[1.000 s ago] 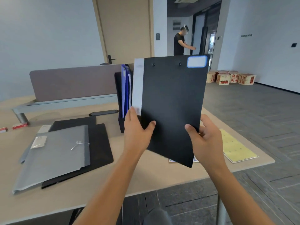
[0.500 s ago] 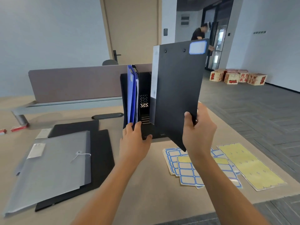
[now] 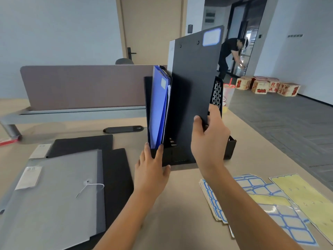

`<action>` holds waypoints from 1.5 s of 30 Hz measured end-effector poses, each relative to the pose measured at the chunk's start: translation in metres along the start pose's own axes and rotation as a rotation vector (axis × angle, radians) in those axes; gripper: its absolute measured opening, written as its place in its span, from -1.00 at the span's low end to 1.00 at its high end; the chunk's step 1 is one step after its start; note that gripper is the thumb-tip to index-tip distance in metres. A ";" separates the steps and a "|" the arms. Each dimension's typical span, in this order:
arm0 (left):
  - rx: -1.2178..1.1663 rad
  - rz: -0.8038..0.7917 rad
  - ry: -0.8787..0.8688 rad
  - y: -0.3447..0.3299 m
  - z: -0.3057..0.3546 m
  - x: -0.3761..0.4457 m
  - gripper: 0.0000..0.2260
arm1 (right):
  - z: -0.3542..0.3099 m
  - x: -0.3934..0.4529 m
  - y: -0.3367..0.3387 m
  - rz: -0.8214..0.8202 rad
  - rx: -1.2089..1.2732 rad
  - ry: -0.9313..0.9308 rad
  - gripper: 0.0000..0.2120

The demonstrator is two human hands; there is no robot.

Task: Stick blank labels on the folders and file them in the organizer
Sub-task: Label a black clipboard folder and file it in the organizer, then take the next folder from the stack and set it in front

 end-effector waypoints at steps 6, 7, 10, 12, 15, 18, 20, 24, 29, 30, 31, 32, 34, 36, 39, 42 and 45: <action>-0.072 0.041 -0.082 -0.009 -0.008 -0.004 -0.29 | -0.008 -0.001 -0.034 -0.028 -0.005 0.057 -0.73; -0.078 0.041 -0.089 -0.011 -0.010 -0.005 -0.27 | -0.010 -0.001 -0.040 -0.043 -0.007 0.066 -0.72; -0.094 0.042 -0.110 -0.012 -0.015 -0.005 -0.26 | -0.012 -0.001 -0.058 -0.081 -0.010 0.078 -0.70; -0.109 0.047 -0.117 -0.011 -0.017 -0.006 -0.27 | -0.012 -0.001 -0.070 -0.101 -0.008 0.082 -0.69; -0.109 0.046 -0.122 -0.011 -0.018 -0.008 -0.27 | -0.009 0.001 -0.082 -0.099 -0.002 0.092 -0.67; -0.075 0.047 -0.124 -0.009 -0.020 -0.010 -0.27 | -0.005 0.004 -0.093 -0.095 0.001 0.106 -0.65; -0.062 0.028 -0.120 -0.010 -0.021 -0.012 -0.25 | -0.002 0.004 -0.100 -0.102 -0.001 0.114 -0.64; -0.067 0.013 -0.117 -0.011 -0.021 -0.014 -0.24 | 0.004 0.008 -0.111 -0.129 -0.009 0.112 -0.61; -0.080 -0.002 -0.109 -0.011 -0.019 -0.014 -0.24 | 0.004 0.012 -0.124 -0.217 0.009 0.163 -0.62; -0.085 -0.004 -0.113 -0.011 -0.019 -0.014 -0.25 | 0.005 0.011 -0.127 -0.244 0.008 0.167 -0.61; -0.090 -0.004 -0.116 -0.010 -0.019 -0.015 -0.25 | 0.007 0.009 -0.128 -0.267 0.006 0.167 -0.61; -0.095 -0.001 -0.120 -0.009 -0.019 -0.015 -0.26 | 0.011 0.007 -0.129 -0.286 0.007 0.165 -0.60; -0.102 0.007 -0.123 -0.008 -0.019 -0.016 -0.27 | 0.020 0.004 -0.129 -0.323 0.013 0.157 -0.61; -0.114 0.007 -0.116 -0.009 -0.018 -0.016 -0.27 | 0.029 0.000 -0.128 -0.363 -0.004 0.139 -0.62; -0.130 0.010 -0.112 -0.009 -0.018 -0.016 -0.27 | 0.042 -0.005 -0.127 -0.413 -0.034 0.133 -0.67; -0.144 0.009 -0.115 -0.009 -0.019 -0.017 -0.27 | 0.051 -0.006 -0.123 -0.465 -0.035 0.106 -0.68; -0.149 0.004 -0.114 -0.009 -0.019 -0.016 -0.27 | 0.054 -0.005 -0.117 -0.502 0.000 0.070 -0.64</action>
Point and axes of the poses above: each hand's wrist, its own x-axis towards the middle knuckle, its own y-axis out of the back of the hand, z = x × y, the point moved 6 cm from there along x, towards the middle knuckle, and after that the axes turned 1 degree about -z, right-handed, at the moved point
